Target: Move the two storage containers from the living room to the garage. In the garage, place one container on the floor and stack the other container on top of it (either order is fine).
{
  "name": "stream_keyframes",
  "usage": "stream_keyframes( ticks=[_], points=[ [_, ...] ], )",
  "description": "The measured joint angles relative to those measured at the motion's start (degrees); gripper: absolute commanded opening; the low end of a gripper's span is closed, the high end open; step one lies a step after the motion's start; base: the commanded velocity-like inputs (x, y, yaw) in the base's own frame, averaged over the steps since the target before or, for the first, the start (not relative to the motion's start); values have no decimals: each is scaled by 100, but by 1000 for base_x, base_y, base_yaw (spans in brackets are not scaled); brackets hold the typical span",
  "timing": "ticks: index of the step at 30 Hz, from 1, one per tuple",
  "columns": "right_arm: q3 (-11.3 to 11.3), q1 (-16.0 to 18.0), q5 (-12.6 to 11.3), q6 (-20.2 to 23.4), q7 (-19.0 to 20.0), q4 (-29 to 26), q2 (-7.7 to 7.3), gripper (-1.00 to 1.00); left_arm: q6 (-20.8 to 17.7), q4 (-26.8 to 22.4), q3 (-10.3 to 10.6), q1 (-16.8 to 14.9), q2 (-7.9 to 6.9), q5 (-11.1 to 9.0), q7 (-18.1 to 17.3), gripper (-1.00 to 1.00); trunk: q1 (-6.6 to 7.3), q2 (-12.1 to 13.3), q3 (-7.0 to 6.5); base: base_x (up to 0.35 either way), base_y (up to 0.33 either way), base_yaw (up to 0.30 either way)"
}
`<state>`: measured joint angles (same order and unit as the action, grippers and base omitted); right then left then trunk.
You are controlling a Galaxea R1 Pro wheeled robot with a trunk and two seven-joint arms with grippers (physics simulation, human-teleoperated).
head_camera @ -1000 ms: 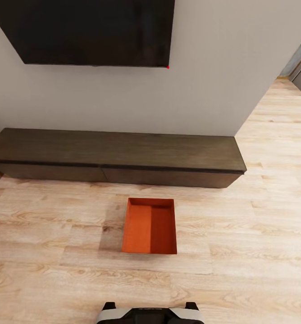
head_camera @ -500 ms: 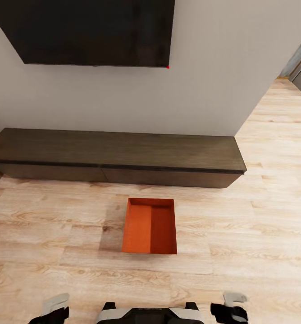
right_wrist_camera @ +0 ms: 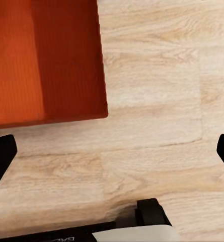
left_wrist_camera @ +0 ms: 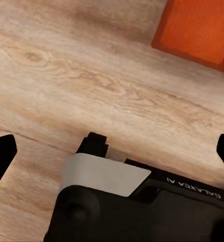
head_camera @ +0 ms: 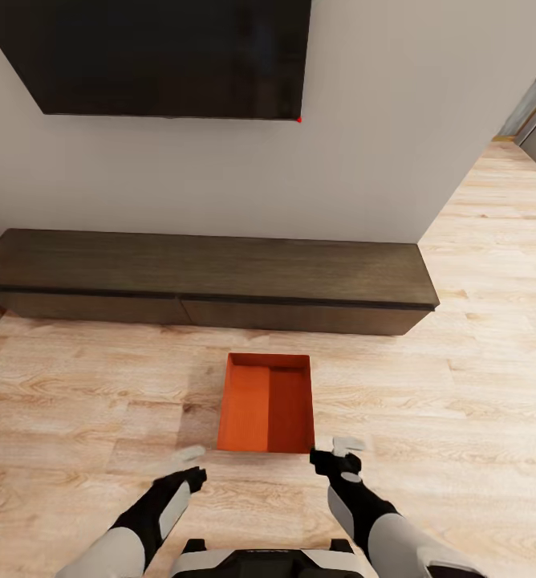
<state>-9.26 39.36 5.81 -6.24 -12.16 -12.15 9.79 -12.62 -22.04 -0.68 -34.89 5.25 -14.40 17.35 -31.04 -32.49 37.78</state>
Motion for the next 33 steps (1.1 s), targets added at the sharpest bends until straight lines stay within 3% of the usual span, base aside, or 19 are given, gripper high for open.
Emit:
stream_keyframes(
  ticks=[1,4,6,10,15,33],
  points=[
    [8,5,11,-28,8,11,15,100,129,58,22,-47,116,132,0,100,0,0,0,0,0,0],
    [52,11,29,-55,17,23,16,100,325,87,44,-130,268,486,0,100,0,0,0,0,0,0],
    [139,13,60,-62,24,27,16,100,405,56,52,-162,332,726,1,100,0,0,0,0,0,0],
    [422,15,137,-112,27,25,16,100,485,-128,67,-186,368,983,-13,100,0,0,0,0,0,0],
    [617,15,154,-372,33,30,17,100,525,-232,85,-193,374,1054,-29,100,0,0,0,0,0,0],
    [694,16,139,-416,17,21,17,100,533,-435,116,-194,427,1076,54,100,0,0,0,0,0,0]
  ],
)
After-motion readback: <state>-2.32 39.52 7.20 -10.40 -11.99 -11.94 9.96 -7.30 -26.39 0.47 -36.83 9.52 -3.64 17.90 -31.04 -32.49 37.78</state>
